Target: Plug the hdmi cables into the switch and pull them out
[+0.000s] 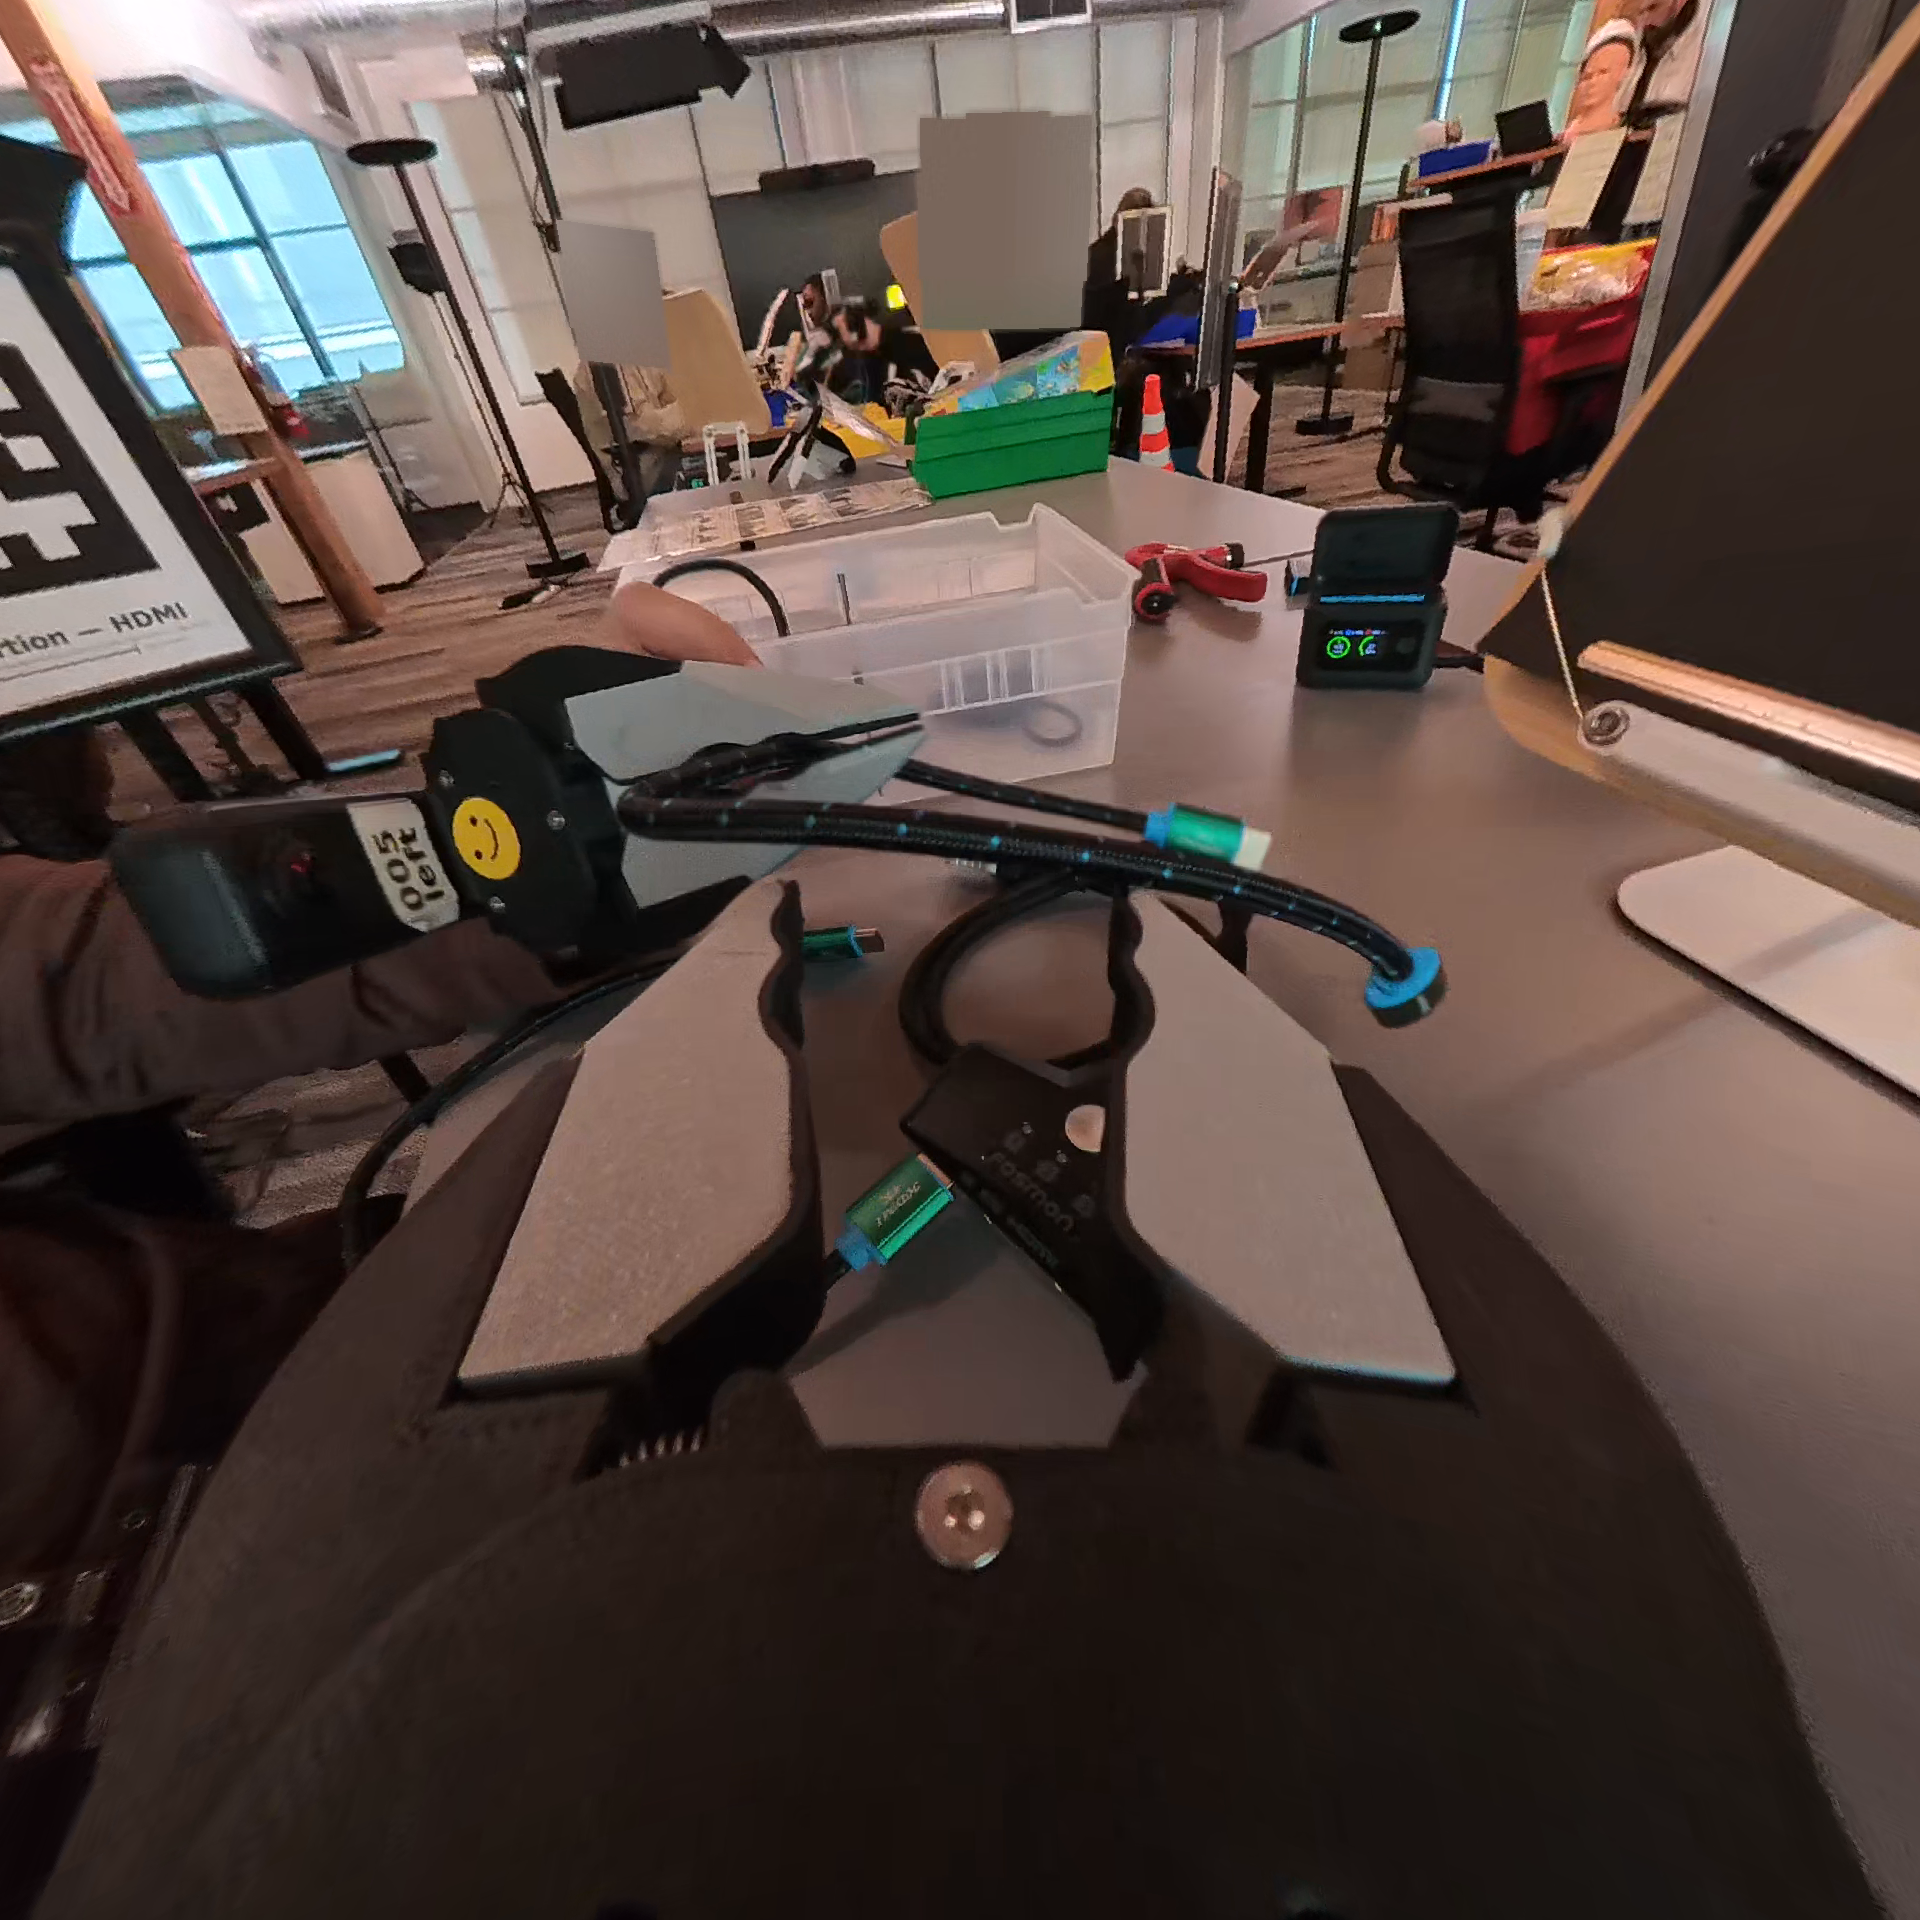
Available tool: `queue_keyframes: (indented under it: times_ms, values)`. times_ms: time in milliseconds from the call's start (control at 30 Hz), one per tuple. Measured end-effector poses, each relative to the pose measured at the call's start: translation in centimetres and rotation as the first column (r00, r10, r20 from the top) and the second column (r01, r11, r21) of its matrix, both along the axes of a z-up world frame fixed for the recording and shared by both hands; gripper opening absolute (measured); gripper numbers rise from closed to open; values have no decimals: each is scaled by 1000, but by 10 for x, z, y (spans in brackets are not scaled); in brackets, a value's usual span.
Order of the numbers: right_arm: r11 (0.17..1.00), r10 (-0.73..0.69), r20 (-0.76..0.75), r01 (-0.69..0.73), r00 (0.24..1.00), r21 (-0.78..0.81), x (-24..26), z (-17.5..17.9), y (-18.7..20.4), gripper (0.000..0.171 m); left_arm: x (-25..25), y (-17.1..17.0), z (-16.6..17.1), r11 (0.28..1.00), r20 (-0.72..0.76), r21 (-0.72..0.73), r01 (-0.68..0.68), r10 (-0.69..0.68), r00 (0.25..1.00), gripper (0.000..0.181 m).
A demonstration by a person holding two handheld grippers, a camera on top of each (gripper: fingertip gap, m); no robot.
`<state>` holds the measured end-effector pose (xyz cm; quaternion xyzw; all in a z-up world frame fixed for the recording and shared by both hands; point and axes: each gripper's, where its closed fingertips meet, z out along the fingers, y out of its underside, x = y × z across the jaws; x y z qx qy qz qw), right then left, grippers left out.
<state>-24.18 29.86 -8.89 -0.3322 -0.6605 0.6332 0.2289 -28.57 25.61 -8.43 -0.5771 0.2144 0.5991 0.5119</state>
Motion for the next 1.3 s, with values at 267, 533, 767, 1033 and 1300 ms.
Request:
queue_keyframes:
  times_ms: [267,533,767,1033,1300]
  values:
    - [998,-55,17,54,998,18,-12,-12,5,61,25,9,-7,995,-17,-2,99,-99,995,0]
    - [976,58,33,-49,998,-214,-4,7,6,38,31,13,-10,993,-28,-27,116,-116,993,1]
    - [959,122,46,-106,991,-264,-1,9,-3,39,47,14,-7,985,-46,-29,167,-168,985,0]
    - [948,203,30,-189,979,-255,9,9,-13,61,34,13,-7,990,6,-10,140,-140,990,3]
    - [970,174,-36,-178,984,-166,13,11,-14,9,44,19,-22,972,103,-73,224,-216,971,3]
